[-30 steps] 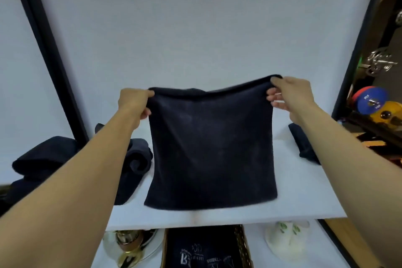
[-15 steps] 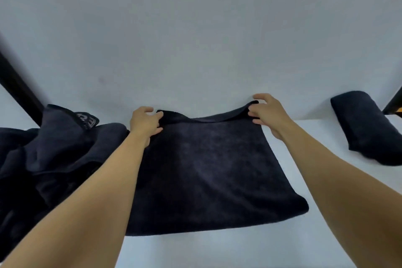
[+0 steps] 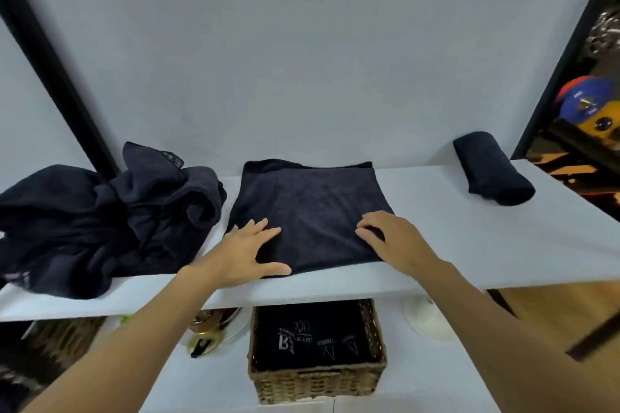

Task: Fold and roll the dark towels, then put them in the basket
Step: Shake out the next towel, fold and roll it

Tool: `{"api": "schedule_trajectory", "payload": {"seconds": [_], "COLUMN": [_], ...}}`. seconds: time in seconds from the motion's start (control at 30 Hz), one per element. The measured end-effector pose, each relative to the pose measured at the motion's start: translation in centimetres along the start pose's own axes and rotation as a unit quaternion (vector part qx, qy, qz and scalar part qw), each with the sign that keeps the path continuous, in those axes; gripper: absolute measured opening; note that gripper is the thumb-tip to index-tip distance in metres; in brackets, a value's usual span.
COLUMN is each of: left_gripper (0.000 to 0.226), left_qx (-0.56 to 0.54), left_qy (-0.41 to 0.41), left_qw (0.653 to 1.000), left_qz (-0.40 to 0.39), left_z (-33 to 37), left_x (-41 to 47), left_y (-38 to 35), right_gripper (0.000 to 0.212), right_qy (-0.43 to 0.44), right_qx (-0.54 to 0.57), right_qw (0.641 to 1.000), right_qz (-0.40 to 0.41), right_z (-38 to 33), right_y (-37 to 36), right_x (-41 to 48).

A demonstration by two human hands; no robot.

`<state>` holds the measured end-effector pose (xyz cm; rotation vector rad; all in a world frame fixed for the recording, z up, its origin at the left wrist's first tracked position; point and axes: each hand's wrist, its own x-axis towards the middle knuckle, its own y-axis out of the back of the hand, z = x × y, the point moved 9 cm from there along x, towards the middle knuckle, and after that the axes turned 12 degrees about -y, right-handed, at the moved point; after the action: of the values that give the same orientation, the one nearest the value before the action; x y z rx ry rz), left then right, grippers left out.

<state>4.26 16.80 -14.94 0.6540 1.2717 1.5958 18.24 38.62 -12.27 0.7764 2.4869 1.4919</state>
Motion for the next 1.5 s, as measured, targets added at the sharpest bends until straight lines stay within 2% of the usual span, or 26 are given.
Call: {"api": "schedule_trajectory", "payload": {"seconds": [0.07, 0.13, 0.2, 0.27, 0.33, 0.4, 0.5, 0.63, 0.8, 0.87, 0.97, 1.07, 1.27, 1.33, 1.4, 1.47, 1.5], "left_gripper": [0.099, 0.069, 0.035, 0.020, 0.016, 0.011, 0.014, 0.015, 0.014, 0.012, 0.007, 0.007, 0.014, 0.018, 0.028, 0.032, 0.035], "left_qx": [0.020, 0.058, 0.166, 0.240, 0.199, 0.091, 0.012, -0.036, -0.197, -0.161, -0.082, -0.071, -0.004, 0.037, 0.108, 0.151, 0.126], "left_qy": [-0.002, 0.019, 0.041, 0.038, 0.012, -0.016, -0.034, -0.012, 0.009, 0.000, 0.008, 0.052, 0.157, 0.191, 0.211, 0.190, 0.157], "left_qw": [1.000, 0.997, 0.983, 0.966, 0.974, 0.990, 0.996, 0.999, 0.980, 0.986, 0.977, 0.964, 0.951, 0.955, 0.958, 0.956, 0.964], "left_qz": [0.008, 0.048, 0.073, 0.087, 0.105, 0.110, 0.080, 0.038, -0.027, 0.041, 0.197, 0.250, 0.266, 0.223, 0.160, 0.164, 0.176], "left_z": [0.0, -0.4, -0.1, 0.9, 1.8, 2.6, 3.7, 3.6, 3.2, 2.3, 0.9, -1.3, -7.1, -8.4, -8.6, -6.8, -5.4], "left_x": [-2.6, -4.4, -5.5, -6.4, -7.4, -8.6, -9.8, -9.9, -10.0, -9.0, -7.3, -4.4, 4.2, 6.7, 8.6, 9.9, 10.4], "left_y": [-0.2, 0.5, 1.5, 2.0, 2.3, 2.7, 3.0, 3.5, 5.3, 8.2, 12.8, 14.5, 14.4, 13.1, 11.6, 10.8, 9.8], "right_gripper": [0.037, 0.046, 0.034, 0.025, 0.025, 0.019, 0.026, 0.016, 0.018, 0.022, 0.018, 0.017, 0.015, 0.014, 0.021, 0.030, 0.033], "right_qy": [0.002, 0.001, -0.017, -0.026, -0.038, -0.057, -0.075, -0.092, -0.104, -0.112, -0.123, -0.139, -0.161, -0.186, -0.208, -0.164, -0.112], "right_qx": [-0.020, -0.086, -0.165, -0.236, -0.244, -0.210, -0.174, -0.096, 0.007, 0.049, 0.135, 0.197, 0.185, 0.151, 0.052, -0.039, -0.045], "right_qw": [0.999, 0.995, 0.986, 0.971, 0.968, 0.964, 0.954, 0.962, 0.964, 0.968, 0.960, 0.947, 0.965, 0.968, 0.974, 0.986, 0.993], "right_qz": [-0.034, -0.048, -0.027, -0.009, -0.053, -0.153, -0.234, -0.237, -0.243, -0.219, -0.211, -0.213, -0.094, -0.077, -0.069, -0.018, 0.006], "right_z": [0.4, 1.3, 1.9, 1.8, 1.8, 2.2, 1.7, 1.0, -0.3, -0.6, -0.8, 0.0, 3.4, 5.3, 6.6, 5.3, 3.4], "right_y": [0.4, 0.6, 1.2, 1.7, 1.9, 2.2, 3.4, 4.9, 7.8, 9.6, 11.4, 11.8, 7.7, 4.9, 2.5, 1.1, 0.2], "right_x": [-3.0, -5.1, -5.5, -5.5, -5.8, -6.6, -7.9, -7.6, -6.5, -5.0, -1.9, 1.9, 11.8, 14.0, 15.1, 15.3, 14.8]}}
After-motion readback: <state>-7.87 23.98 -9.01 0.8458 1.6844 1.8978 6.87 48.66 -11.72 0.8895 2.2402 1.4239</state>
